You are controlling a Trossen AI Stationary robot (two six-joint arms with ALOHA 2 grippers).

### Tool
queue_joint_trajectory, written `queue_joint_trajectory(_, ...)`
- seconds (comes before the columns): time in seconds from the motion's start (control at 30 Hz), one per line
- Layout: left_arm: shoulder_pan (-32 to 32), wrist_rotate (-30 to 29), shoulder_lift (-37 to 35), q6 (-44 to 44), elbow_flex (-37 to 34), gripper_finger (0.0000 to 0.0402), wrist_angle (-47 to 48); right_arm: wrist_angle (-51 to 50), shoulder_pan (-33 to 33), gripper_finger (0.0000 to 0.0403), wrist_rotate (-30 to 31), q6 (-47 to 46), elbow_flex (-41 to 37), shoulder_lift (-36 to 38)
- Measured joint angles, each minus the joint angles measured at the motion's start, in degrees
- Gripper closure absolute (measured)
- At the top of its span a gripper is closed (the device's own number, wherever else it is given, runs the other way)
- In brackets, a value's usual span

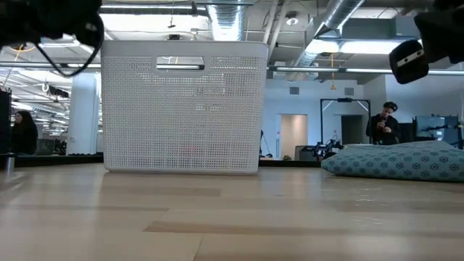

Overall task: Pick & place medical supplies in basket/bin
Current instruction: Return to Home Position

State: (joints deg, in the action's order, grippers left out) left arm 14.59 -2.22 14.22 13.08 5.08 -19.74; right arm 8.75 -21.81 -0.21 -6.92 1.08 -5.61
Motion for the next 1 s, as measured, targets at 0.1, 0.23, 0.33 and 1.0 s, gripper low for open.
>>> queue_joint_trajectory(0.1, 0.5, -0.6, -0.6, 0.7, -4.1, 0.0402, -3.9, -2.9, 0.2, 0.0403, 0.0, -0.1, -0.6, 3.0)
queue_joint_trajectory(0.23, 0.5, -0.9, -0.8, -0.4, -4.4, 0.0401, -0.8, -7.9, 0.2, 0.0403, 0.1, -2.1, -0.6, 4.8)
queue_joint_trajectory(0.33, 0.5, -1.1, -0.7, -0.2, -4.4, 0.0401, -0.1, -7.9, 0.2, 0.0403, 0.3, -2.0, -0.6, 4.9)
queue_joint_trajectory(1.0, 0.5, -1.5, 0.9, -5.7, -4.4, 0.0402, 17.7, -7.9, 0.2, 0.0403, 0.3, -1.7, -0.7, 4.9)
